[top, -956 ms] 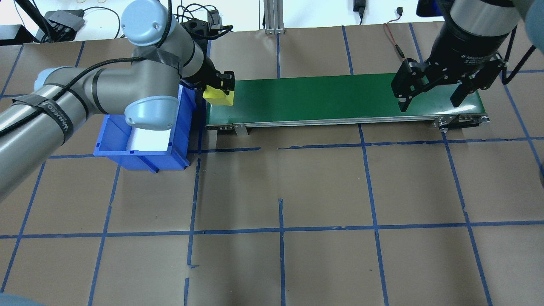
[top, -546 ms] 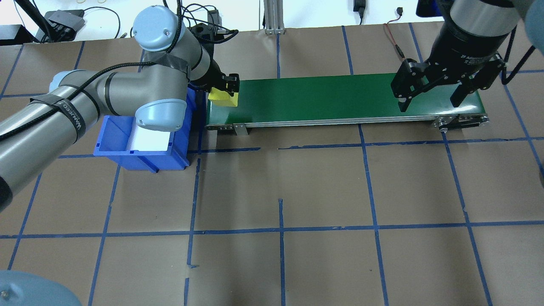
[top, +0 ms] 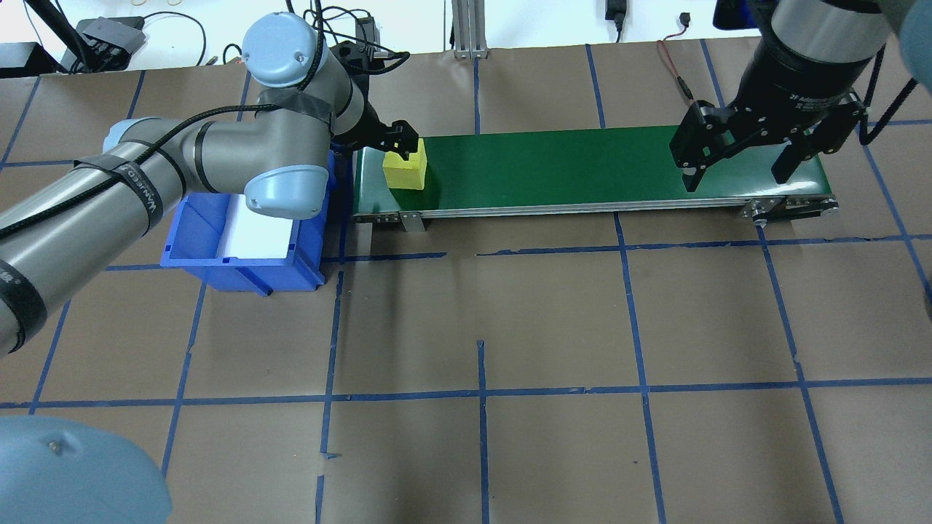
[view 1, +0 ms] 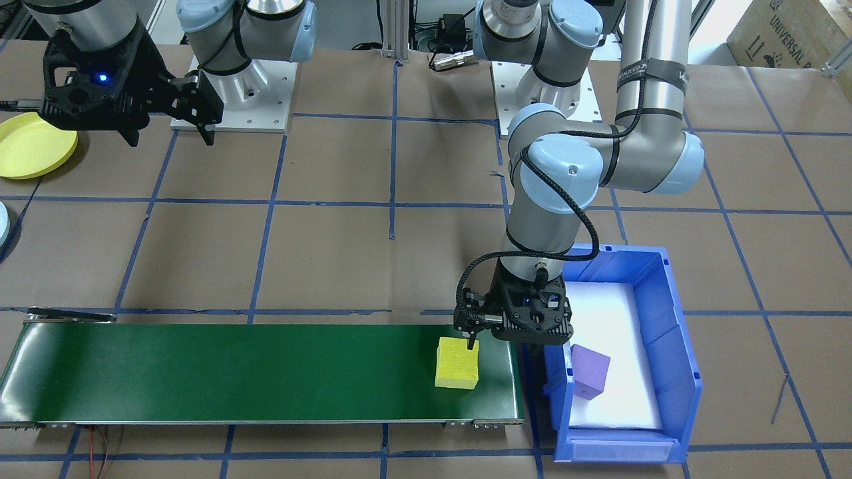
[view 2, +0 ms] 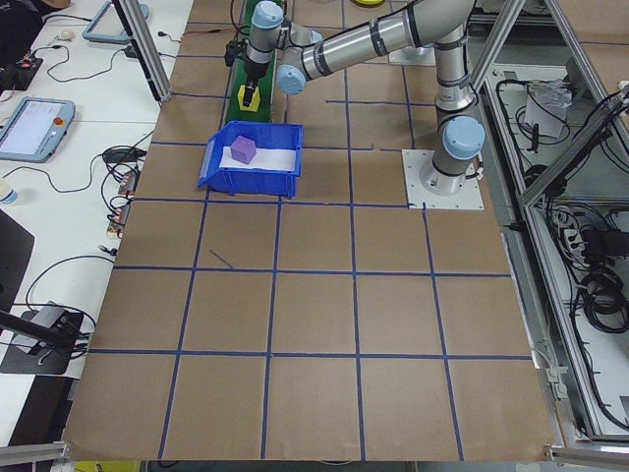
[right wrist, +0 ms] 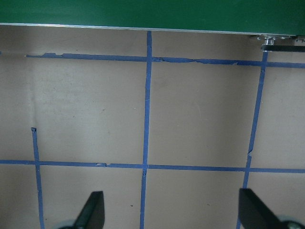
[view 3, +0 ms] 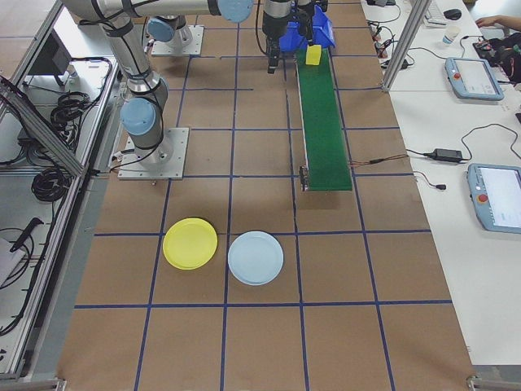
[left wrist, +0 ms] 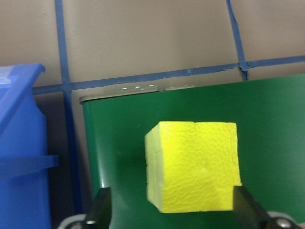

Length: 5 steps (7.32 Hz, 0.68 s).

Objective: Move block left to right into plate

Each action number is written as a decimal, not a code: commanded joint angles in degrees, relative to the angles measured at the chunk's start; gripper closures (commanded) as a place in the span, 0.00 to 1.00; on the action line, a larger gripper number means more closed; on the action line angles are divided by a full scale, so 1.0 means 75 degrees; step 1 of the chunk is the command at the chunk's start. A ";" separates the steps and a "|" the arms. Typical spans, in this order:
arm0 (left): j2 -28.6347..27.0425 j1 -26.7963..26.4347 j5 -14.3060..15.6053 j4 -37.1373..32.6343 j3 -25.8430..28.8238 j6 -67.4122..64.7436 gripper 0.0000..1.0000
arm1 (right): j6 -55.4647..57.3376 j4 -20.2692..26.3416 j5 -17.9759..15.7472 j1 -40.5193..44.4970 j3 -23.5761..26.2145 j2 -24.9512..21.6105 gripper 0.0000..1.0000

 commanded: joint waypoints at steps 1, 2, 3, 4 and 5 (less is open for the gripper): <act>0.0500 0.0350 0.0346 -0.0464 0.0087 0.0046 0.00 | 0.0007 0.0000 0.0003 0.0000 0.0000 0.0003 0.00; 0.0700 0.0921 0.0219 -0.0664 0.0087 0.0197 0.00 | -0.0004 0.0000 -0.0009 0.0000 0.0000 -0.0009 0.00; 0.0771 0.1333 0.0171 -0.0771 0.0052 0.0825 0.00 | -0.0004 0.0012 -0.0009 0.0000 0.0000 0.0003 0.00; 0.0772 0.1732 0.0182 -0.0760 -0.0053 0.1922 0.00 | -0.0004 0.0012 -0.0009 0.0000 0.0000 -0.0009 0.00; 0.0726 0.1968 0.0194 -0.0772 -0.0100 0.2513 0.00 | -0.0004 0.0000 -0.0009 0.0012 0.0000 -0.0009 0.00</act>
